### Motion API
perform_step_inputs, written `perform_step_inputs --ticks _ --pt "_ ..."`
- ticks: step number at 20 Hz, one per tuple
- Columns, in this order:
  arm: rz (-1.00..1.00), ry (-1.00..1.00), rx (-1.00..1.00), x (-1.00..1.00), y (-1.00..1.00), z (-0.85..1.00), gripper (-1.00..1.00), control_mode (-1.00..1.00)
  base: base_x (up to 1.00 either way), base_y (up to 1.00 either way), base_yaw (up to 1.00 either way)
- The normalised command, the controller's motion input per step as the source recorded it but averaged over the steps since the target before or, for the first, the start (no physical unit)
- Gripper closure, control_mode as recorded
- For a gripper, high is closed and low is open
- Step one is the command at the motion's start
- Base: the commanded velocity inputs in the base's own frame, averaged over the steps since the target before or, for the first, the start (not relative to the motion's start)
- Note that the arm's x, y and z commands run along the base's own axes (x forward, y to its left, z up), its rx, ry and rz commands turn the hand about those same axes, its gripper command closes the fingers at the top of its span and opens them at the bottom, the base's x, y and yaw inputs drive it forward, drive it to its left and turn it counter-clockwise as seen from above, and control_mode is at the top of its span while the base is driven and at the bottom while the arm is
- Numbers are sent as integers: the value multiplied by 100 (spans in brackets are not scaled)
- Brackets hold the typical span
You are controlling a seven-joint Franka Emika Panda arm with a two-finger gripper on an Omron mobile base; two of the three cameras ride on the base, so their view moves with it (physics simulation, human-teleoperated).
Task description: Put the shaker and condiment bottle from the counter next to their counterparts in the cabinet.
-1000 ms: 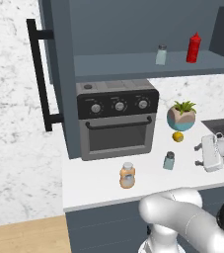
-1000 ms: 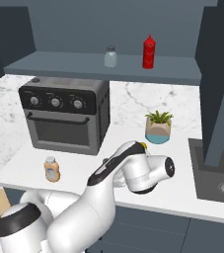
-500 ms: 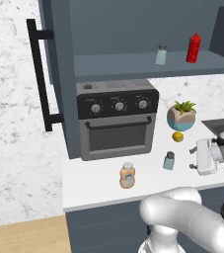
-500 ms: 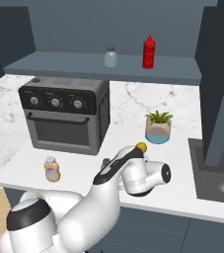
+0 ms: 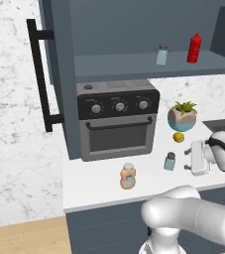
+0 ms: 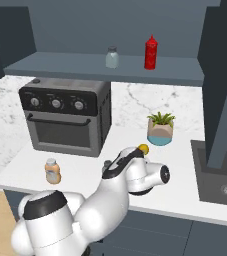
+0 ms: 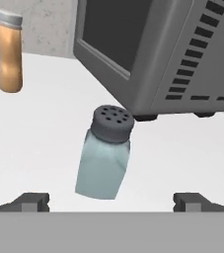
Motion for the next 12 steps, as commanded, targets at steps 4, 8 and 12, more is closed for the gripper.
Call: perform_step_inputs --ticks 4,8,12 --pt "11 -2 0 -7 0 -19 -100 -100 0 0 0" --pt "7 -3 0 2 0 -17 -100 -100 0 0 0" --pt "3 -1 0 27 0 -11 -100 -100 0 0 0"
